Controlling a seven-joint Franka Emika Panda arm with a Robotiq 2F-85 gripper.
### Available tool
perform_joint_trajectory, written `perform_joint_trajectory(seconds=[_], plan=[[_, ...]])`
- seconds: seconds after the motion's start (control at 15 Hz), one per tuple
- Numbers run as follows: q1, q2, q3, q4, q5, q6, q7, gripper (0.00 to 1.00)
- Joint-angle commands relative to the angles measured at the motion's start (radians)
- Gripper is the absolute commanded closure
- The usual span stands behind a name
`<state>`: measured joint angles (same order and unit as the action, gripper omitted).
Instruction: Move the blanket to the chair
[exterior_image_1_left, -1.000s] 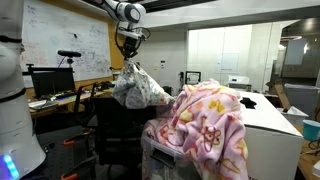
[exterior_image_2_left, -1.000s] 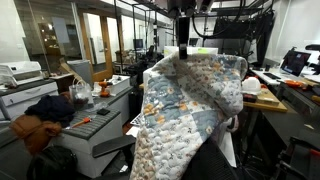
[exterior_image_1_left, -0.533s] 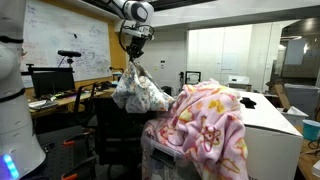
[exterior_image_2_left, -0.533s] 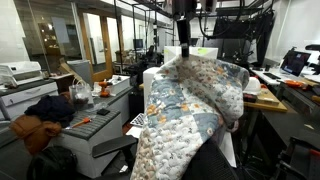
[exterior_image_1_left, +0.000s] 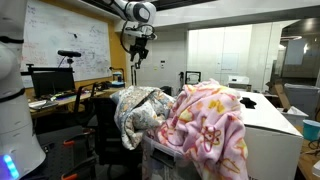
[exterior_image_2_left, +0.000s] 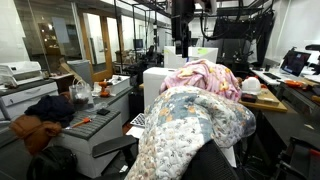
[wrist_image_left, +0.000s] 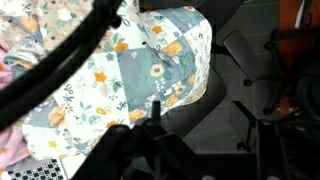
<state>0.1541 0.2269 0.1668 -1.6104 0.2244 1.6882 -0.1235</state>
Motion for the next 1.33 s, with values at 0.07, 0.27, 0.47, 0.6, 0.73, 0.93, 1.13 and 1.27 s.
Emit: perform_joint_trajectory(seconds=[0.07, 0.27, 0.47, 0.6, 0.73, 0.93, 1.13, 1.27], plan=[[-0.004, -0.059, -0.028, -0.087, -0.055, 0.109, 0.086, 0.00], [-0.015, -0.095, -0.054, -0.180, -0.087, 0.177, 0.146, 0.00], [-0.033, -0.146, -0.080, -0.299, -0.111, 0.241, 0.227, 0.00], [-0.051, -0.177, -0.097, -0.373, -0.118, 0.270, 0.252, 0.00], [-0.072, -0.210, -0.112, -0.445, -0.121, 0.278, 0.232, 0.00], [-0.100, -0.247, -0.129, -0.538, -0.119, 0.277, 0.172, 0.00], [-0.118, -0.264, -0.139, -0.618, -0.120, 0.320, 0.091, 0.00], [-0.127, -0.258, -0.146, -0.663, -0.118, 0.380, 0.060, 0.00]])
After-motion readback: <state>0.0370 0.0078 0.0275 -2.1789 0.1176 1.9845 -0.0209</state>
